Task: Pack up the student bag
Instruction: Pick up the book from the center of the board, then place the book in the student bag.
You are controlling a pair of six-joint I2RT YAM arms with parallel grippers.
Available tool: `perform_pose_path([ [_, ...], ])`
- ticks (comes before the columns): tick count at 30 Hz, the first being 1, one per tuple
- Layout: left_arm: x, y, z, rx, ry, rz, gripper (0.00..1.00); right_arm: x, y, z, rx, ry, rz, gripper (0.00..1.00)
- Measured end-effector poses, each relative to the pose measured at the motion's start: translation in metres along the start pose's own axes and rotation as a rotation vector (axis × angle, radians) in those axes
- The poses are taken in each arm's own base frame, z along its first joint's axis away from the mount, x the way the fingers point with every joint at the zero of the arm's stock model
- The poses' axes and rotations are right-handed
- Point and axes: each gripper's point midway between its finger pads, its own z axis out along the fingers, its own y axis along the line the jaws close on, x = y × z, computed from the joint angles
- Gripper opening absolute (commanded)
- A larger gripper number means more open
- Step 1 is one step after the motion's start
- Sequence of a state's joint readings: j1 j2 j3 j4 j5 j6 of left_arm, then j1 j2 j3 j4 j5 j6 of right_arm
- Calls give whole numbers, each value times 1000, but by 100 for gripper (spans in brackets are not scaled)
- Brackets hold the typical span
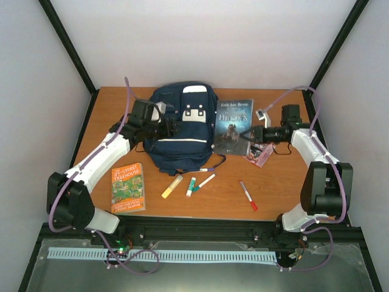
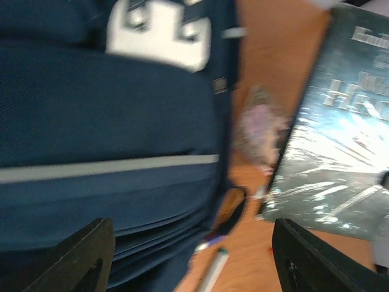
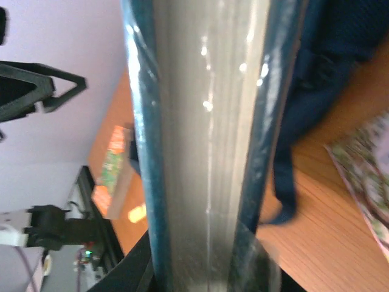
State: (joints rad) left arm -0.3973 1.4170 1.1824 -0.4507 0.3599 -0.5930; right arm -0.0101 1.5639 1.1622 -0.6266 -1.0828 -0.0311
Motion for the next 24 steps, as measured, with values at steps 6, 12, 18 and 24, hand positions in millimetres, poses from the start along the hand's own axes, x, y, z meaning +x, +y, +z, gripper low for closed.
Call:
perform_pose_path([
  [6,36,74,15,-288,143,-32,66,45,-47,-1,133,41,64,3],
  [12,65,115,27,-435,284,3,61,39,-39,-5,131,17,-20,3],
  [18,72,110,33,-412,345,120,60,37,-37,-5,121,13,-43,3],
  [24,90,70,57,-357,407,380,54,37,-37,-6,124,11,-51,3],
])
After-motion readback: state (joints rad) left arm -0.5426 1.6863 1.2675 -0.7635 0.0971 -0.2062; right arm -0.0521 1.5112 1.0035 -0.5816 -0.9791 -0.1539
